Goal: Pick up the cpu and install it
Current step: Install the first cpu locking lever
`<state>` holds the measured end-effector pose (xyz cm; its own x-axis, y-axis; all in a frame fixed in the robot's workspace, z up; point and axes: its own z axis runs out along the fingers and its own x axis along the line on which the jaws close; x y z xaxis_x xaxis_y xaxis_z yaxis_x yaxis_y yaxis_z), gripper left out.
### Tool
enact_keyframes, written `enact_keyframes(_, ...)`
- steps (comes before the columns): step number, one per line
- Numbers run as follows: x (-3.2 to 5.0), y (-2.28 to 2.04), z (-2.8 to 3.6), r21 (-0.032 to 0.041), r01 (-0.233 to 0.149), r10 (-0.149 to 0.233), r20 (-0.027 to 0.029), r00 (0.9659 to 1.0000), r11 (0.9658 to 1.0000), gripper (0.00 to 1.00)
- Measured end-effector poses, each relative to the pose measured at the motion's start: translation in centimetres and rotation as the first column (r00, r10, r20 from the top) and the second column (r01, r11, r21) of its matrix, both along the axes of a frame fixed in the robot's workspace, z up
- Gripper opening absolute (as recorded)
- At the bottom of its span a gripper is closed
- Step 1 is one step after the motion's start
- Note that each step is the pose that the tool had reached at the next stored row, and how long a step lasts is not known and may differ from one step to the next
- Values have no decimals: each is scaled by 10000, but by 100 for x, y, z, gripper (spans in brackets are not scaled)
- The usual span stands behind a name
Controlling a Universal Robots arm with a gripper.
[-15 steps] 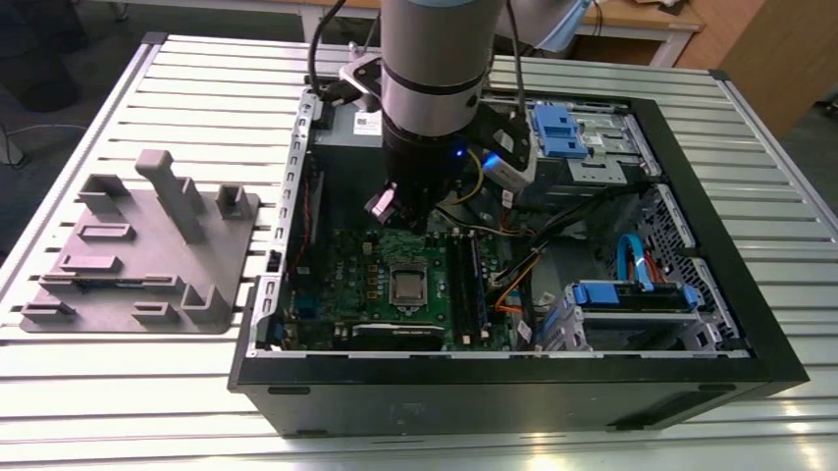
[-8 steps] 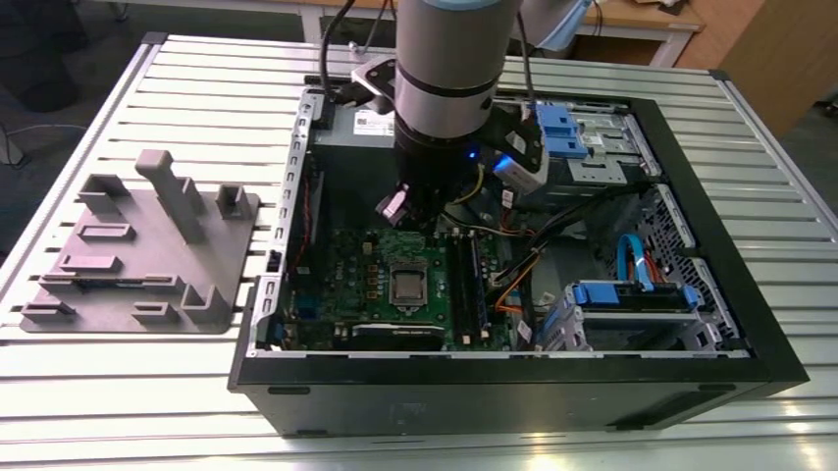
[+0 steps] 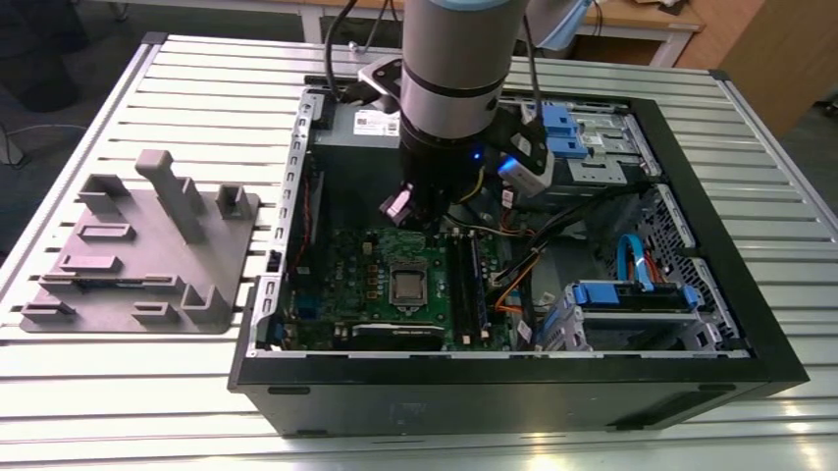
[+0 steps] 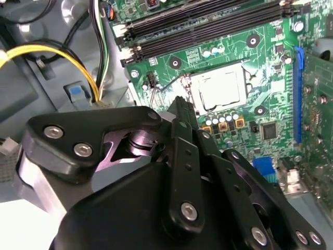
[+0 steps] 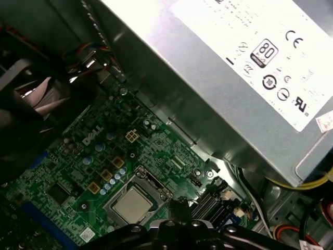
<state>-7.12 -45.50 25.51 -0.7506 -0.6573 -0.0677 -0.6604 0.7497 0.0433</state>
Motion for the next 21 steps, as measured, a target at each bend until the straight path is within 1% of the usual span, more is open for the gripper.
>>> enact_keyframes(3,0,0,1,-1,410,-410,-1,9992,9992,11)
enact_keyframes(7,0,-1,1,-2,459,-459,-1,9989,9989,11)
enact_keyframes(8,-1,-2,2,10,461,-461,-1,9989,9989,11)
enact_keyframes(9,-1,-6,1,111,460,-460,-5,9989,9989,11)
enact_keyframes(12,0,-30,2,637,459,-458,-30,9989,9969,11)
enact_keyframes(13,-1,-36,3,772,459,-458,-36,9989,9960,11)
enact_keyframes(16,0,-41,13,1077,472,-469,-51,9989,9931,11)
enact_keyframes(18,-1,-41,13,1334,515,-511,-64,9987,9897,11)
enact_keyframes(19,-1,-41,13,1430,553,-549,-68,9985,9882,11)
enact_keyframes(20,-1,-41,13,1475,608,-604,-70,9981,9872,11)
enact_keyframes(21,-1,-41,13,1499,678,-674,-72,9977,9864,11)
